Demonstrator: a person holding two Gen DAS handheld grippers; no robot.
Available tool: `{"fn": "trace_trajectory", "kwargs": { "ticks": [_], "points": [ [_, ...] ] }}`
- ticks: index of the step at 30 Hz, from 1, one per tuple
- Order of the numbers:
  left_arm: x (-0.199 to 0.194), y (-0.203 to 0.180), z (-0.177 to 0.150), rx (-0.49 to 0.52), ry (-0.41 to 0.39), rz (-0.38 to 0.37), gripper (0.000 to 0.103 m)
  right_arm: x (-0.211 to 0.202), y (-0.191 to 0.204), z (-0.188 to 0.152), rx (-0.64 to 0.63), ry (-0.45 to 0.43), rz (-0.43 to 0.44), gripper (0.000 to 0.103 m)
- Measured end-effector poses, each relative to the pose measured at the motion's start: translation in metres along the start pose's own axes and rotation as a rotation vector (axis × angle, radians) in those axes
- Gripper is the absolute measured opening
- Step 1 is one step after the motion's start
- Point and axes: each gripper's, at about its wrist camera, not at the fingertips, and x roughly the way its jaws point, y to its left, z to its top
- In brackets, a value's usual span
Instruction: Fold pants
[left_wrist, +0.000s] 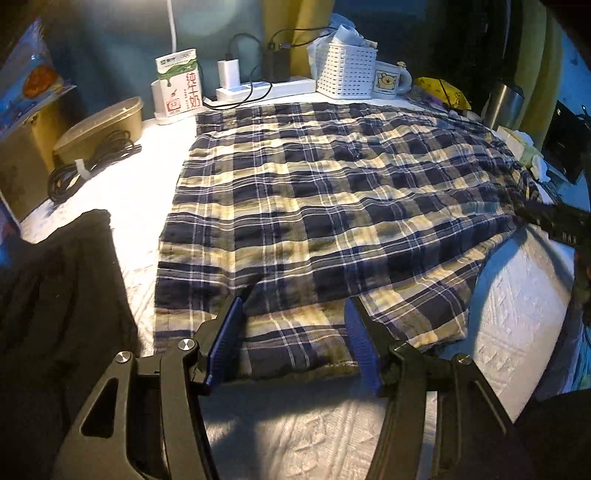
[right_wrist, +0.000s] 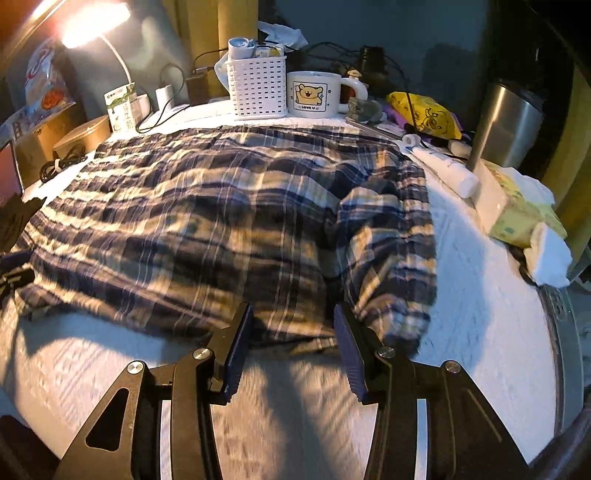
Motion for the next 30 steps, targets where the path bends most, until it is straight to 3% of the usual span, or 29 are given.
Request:
{"fn": "trace_trajectory", "kwargs": {
  "ticks": [6, 10, 13, 15, 20, 30],
  "points": [
    [-0.029, -0.022, 0.002, 0.021, -0.101, -0.118, 0.057, -0.017, -0.010, -0.025, 0.046, 0.021, -0.010, 0.047],
    [-0.023, -0.042, 0.002, 0.045, -0.077, -0.147, 0.057, -0.032, -0.021, -0.037, 0.112, 0.010, -0.016, 0.048],
    [-0.013, -0.047, 0.000, 0.032, -0.040, -0.142, 0.057, -0.041, -0.027, -0.040, 0.142, -0.011, -0.004, 0.059],
    [-0.016, -0.045, 0.000, 0.019, -0.052, -0.147, 0.057, -0.045, -0.028, -0.040, 0.154, -0.028, 0.008, 0.076],
    [-0.025, -0.033, 0.009, -0.011, -0.091, -0.106, 0.057, -0.041, -0.028, -0.033, 0.188, -0.045, 0.077, 0.076],
    [-0.020, -0.015, 0.018, -0.071, -0.084, -0.046, 0.059, -0.004, -0.037, -0.005, 0.268, -0.030, 0.162, 0.076]
  ]
}}
